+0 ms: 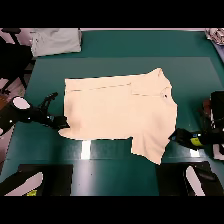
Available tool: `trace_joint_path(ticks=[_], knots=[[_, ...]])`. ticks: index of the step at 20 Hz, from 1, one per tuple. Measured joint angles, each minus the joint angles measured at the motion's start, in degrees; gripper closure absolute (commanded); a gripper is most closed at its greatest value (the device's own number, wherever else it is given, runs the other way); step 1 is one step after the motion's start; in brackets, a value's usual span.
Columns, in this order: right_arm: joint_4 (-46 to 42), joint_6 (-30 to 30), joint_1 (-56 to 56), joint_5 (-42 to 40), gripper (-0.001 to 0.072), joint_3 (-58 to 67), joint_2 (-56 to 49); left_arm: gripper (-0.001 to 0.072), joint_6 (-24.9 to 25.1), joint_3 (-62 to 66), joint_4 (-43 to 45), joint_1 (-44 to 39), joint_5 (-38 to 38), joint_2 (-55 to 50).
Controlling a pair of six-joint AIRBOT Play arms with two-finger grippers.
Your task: Fold the shirts.
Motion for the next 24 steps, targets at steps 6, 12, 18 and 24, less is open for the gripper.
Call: trace_joint_path(ticks=[6, 12, 18, 24], knots=[[1.2, 5.6, 0.0, 1.0, 0.0024, -4.1, 4.5, 0.0682, -0.2, 3.9, -3.2, 0.0, -0.9, 0.0], [7.6, 10.8, 0.0, 0.9, 0.0025, -7.0, 5.9, 0.0682, -0.3, 5.8, -3.9, 0.0, -1.1, 0.0], [11.2, 15.1, 3.8, -1.7, 0.0048, -11.9, 6.1, 0.0682, -0.3, 6.1, -4.1, 0.0, -1.1, 0.0], [12.3, 21.4, 16.4, -13.6, 0.0448, -12.5, 6.2, 0.0682, -0.4, 6.1, -4.1, 0.0, -1.1, 0.0]])
